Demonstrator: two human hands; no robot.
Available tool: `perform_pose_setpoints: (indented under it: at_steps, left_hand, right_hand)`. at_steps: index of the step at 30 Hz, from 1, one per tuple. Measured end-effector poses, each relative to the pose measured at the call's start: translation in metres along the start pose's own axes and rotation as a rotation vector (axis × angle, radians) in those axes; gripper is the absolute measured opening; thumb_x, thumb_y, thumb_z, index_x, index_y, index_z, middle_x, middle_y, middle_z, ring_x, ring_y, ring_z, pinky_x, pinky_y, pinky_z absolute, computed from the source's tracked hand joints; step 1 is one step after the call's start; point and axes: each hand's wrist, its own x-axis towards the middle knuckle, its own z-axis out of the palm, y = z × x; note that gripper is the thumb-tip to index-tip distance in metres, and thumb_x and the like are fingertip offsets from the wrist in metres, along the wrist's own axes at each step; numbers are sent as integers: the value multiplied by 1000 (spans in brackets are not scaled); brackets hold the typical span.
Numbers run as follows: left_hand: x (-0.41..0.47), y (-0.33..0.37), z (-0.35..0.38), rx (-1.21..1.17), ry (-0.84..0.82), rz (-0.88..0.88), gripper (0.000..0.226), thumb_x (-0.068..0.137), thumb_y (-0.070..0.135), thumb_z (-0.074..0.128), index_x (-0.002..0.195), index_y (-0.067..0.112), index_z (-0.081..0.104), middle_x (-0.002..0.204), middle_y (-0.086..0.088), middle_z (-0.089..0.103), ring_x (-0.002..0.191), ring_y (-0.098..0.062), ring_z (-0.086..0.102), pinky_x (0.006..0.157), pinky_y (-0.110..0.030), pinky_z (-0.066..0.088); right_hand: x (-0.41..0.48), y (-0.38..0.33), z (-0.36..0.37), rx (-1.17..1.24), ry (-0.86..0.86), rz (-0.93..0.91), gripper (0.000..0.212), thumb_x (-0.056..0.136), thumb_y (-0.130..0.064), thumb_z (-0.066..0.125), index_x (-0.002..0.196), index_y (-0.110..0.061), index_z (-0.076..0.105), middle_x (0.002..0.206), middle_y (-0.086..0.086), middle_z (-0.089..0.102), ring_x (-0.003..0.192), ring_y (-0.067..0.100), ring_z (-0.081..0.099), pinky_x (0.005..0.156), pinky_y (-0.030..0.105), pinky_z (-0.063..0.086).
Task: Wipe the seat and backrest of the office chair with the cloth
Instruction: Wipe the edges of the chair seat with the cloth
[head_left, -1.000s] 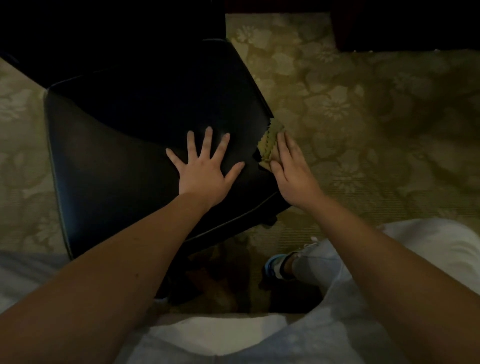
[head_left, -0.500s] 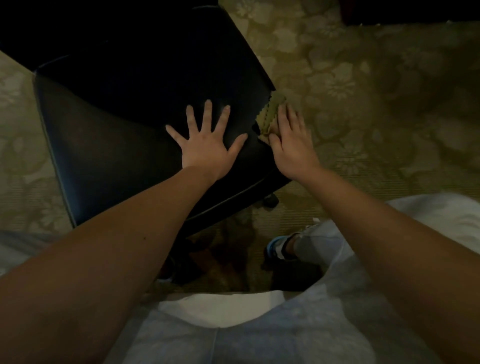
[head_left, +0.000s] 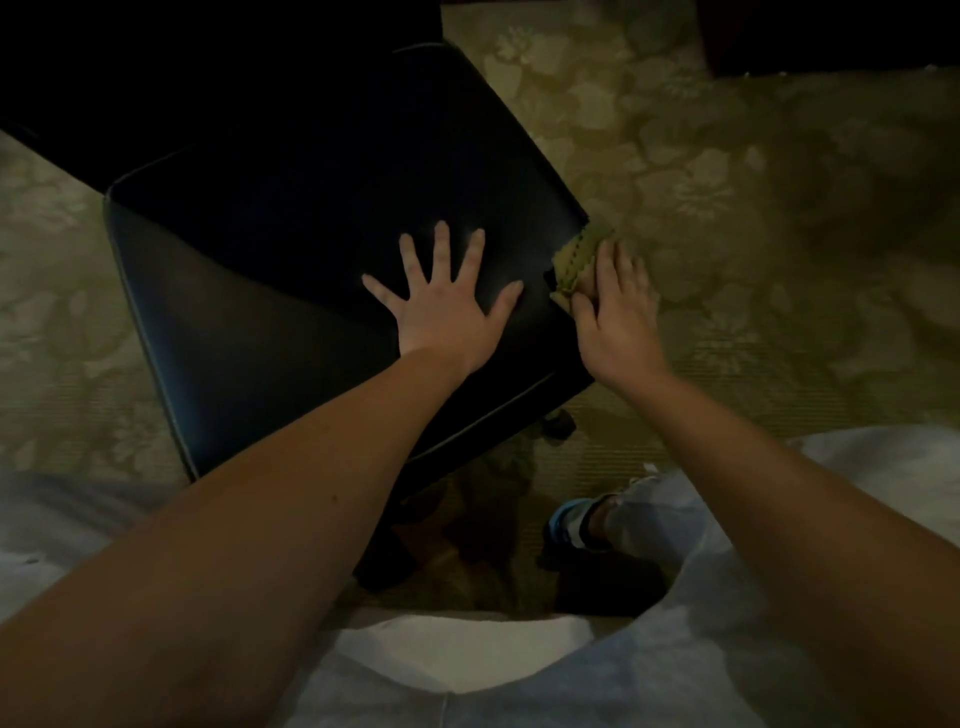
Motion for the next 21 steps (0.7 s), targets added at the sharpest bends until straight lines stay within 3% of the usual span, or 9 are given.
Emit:
perform_pose_setpoints:
  at_steps: [5, 13, 17, 21]
  left_hand:
    - [4, 4, 0, -21, 1, -14, 78, 94, 79, 7, 159, 41, -8, 170, 1, -12, 154, -39, -15, 110, -80, -2]
    - [2, 5, -1, -12, 0, -15, 77, 94, 78, 7, 160, 41, -9, 170, 0, -12, 154, -39, -15, 111, -80, -1]
    - [1, 3, -4, -9, -29, -8, 77, 94, 78, 7, 159, 42, -12, 170, 1, -14, 154, -38, -16, 111, -80, -2]
    - [1, 0, -13, -19, -109, 15, 76, 95, 77, 11, 158, 43, -13, 169, 4, -17, 154, -37, -19, 112, -78, -3]
  right_hand:
    - [24, 0, -10, 72, -36, 3, 64, 107, -35, 33, 160, -15, 3, 168, 7, 5, 154, 27, 3, 124, 47, 6]
    - [-14, 7, 7, 35, 50, -10, 66, 107, -34, 34, 161, -17, 0, 168, 6, -2, 154, 27, -6, 124, 49, -5]
    - [-26, 7, 13, 21, 97, -29, 66, 106, -33, 36, 160, -17, 3, 168, 6, -2, 154, 26, -7, 118, 36, -13]
    - [-26, 9, 14, 19, 95, -41, 65, 107, -33, 35, 161, -15, 3, 168, 6, -2, 154, 26, -7, 120, 37, -11]
